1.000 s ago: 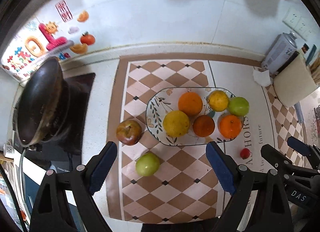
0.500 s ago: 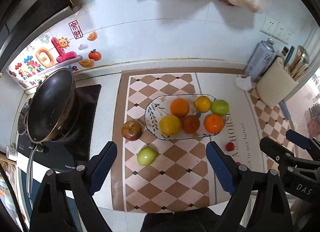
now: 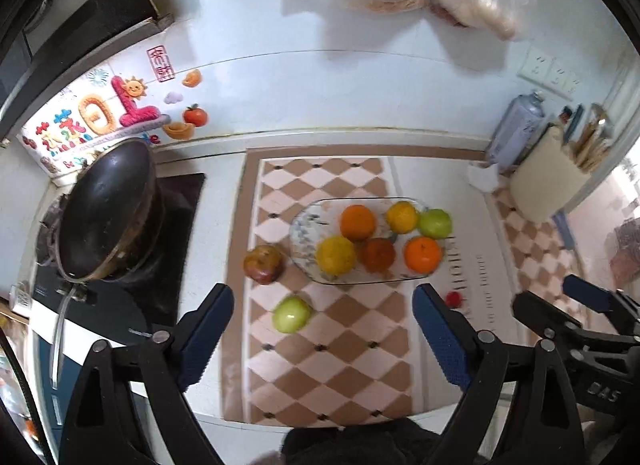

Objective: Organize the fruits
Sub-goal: 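Grasp the dark apple with the left tool while the right tool grasps the green apple, then lift both apples and carry them over the floral plate, then lower both apples onto the plate and open both tools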

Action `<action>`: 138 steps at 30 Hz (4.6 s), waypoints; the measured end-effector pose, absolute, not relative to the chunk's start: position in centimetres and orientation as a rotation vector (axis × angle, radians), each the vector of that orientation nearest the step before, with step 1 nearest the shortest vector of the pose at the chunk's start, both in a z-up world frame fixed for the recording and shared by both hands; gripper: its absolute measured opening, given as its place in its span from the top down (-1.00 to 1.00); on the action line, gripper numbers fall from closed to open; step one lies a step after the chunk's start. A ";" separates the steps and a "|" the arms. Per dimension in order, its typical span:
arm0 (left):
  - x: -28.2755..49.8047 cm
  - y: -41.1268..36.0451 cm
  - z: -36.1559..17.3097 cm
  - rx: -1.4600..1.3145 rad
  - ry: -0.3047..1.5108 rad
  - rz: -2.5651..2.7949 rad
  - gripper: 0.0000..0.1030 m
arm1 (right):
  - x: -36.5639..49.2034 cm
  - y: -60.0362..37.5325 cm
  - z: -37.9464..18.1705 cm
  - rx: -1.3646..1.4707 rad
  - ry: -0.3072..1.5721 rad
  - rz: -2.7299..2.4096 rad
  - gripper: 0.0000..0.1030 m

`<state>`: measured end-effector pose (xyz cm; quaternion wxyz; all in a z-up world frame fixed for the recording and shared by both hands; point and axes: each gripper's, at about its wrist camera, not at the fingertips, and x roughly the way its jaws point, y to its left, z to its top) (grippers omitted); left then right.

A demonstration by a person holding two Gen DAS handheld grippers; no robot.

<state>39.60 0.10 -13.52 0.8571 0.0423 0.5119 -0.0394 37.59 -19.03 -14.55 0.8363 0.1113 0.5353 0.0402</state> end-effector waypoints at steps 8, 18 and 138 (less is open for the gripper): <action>42.1 6.1 -18.3 0.117 1.147 0.119 -1.00 | 40.9 -14.5 -22.4 0.273 1.269 0.231 -0.80; 44.6 13.3 -25.3 0.109 1.320 0.286 -1.00 | 46.3 -3.1 -35.0 0.317 1.496 0.418 -0.79; 53.5 5.6 -28.8 -0.214 1.456 0.003 -0.74 | 58.8 -14.7 -30.7 0.039 1.447 0.182 -0.81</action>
